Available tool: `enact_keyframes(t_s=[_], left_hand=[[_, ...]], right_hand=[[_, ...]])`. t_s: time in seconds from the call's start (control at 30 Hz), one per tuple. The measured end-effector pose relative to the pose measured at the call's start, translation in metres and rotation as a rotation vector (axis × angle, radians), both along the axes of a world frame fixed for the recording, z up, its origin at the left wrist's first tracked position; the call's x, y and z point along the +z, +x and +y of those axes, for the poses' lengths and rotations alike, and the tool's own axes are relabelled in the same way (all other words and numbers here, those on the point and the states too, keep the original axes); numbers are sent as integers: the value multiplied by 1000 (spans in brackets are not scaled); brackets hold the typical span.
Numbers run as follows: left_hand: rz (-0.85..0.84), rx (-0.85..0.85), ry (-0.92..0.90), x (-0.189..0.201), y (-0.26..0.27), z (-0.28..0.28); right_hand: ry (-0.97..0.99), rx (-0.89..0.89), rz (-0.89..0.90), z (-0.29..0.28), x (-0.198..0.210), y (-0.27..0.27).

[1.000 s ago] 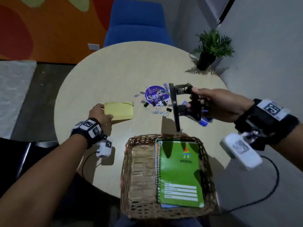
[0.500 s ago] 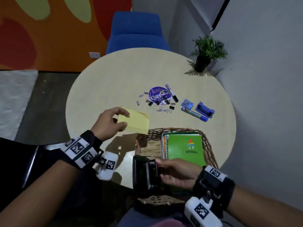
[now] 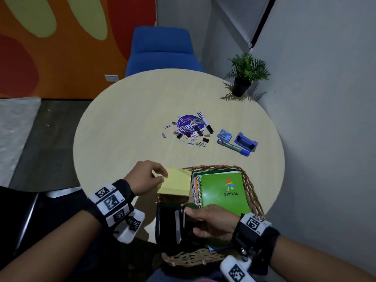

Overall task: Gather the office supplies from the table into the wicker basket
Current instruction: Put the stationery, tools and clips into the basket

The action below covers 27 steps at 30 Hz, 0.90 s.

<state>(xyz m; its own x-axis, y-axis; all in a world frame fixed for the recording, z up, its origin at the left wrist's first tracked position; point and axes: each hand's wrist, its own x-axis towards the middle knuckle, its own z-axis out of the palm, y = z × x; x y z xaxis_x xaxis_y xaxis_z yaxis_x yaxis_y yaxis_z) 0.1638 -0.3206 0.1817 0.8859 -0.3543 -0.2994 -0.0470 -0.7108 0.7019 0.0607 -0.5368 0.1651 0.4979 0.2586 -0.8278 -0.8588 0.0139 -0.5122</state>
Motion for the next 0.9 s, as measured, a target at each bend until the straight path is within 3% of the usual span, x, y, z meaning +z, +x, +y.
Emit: enact_keyframes(t_s=[0.13,0.3,0.43,0.6,0.67,0.73,0.9], left_hand=[[70,-165,165,-8,1,-9],[-9,-168,321,-20,5,-29],[-75,-323,650,-18,4,-43],[-149,-554,979,-18,7,-55],[-156,-565,975,-20,7,-57],[-187,-436,840,-18,8,-53],[-248,138,359,5,13,-19]], right_hand=[[-79,55,-95,-16,6,5],[-260,235,-281,-57,17,20],[-351,139,-342,-104,23,59],[-681,63,-551,-175,8,134],[-947,185,-637,-199,-5,166],[-1154,334,-648,-217,-19,195],[-1237,563,-542,-242,-48,242]])
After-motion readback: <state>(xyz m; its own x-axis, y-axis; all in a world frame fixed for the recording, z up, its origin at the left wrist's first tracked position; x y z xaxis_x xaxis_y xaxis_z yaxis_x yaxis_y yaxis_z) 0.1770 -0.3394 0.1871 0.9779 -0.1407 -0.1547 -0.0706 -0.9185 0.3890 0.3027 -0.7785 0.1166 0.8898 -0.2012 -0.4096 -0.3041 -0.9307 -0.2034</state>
